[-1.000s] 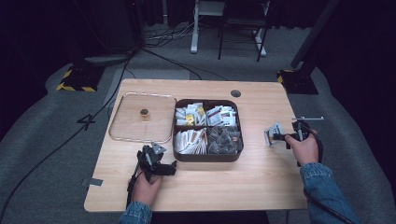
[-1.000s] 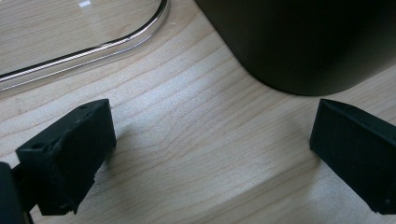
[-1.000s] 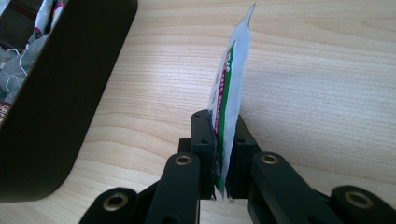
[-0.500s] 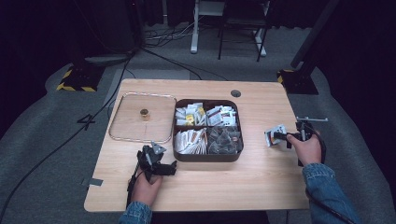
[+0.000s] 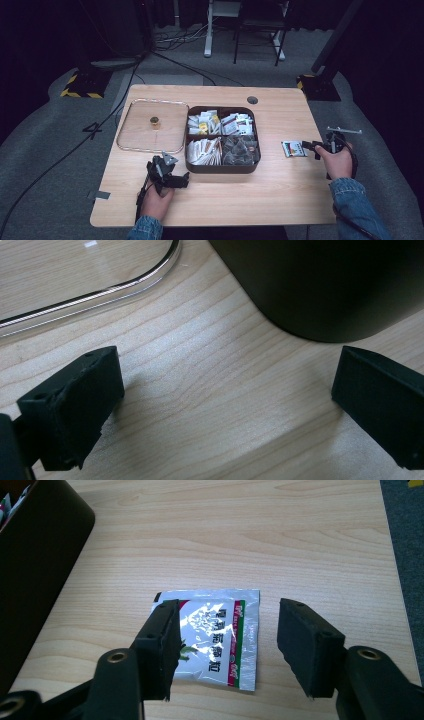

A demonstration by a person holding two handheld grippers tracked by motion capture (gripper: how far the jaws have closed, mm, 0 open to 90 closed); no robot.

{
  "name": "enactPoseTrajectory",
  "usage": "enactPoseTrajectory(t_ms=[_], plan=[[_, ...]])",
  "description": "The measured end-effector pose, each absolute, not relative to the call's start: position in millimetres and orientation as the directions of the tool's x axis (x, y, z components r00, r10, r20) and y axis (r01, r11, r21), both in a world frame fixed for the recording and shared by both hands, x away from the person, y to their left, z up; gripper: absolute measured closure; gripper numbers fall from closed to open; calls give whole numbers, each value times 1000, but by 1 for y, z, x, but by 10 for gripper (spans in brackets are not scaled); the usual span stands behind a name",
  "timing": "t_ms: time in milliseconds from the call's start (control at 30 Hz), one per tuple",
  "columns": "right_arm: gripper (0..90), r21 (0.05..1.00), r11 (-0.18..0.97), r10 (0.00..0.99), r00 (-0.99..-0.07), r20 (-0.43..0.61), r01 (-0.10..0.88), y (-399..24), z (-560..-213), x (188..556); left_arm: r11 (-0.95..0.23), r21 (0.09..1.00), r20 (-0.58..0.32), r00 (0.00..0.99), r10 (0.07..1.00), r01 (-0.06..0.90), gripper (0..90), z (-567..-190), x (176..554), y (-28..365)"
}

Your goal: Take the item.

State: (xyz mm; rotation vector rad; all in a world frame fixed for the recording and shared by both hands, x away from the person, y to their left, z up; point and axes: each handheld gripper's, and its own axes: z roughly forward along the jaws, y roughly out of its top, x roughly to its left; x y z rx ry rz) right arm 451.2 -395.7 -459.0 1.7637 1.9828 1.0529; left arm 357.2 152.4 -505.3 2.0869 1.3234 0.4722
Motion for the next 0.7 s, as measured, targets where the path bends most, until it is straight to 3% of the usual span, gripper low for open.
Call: enactPoseTrajectory(t_ms=[700], plan=[[433, 780, 105, 860, -450, 240, 617, -350, -422, 405, -306, 666, -22, 427, 904, 681, 25, -505, 351, 157]])
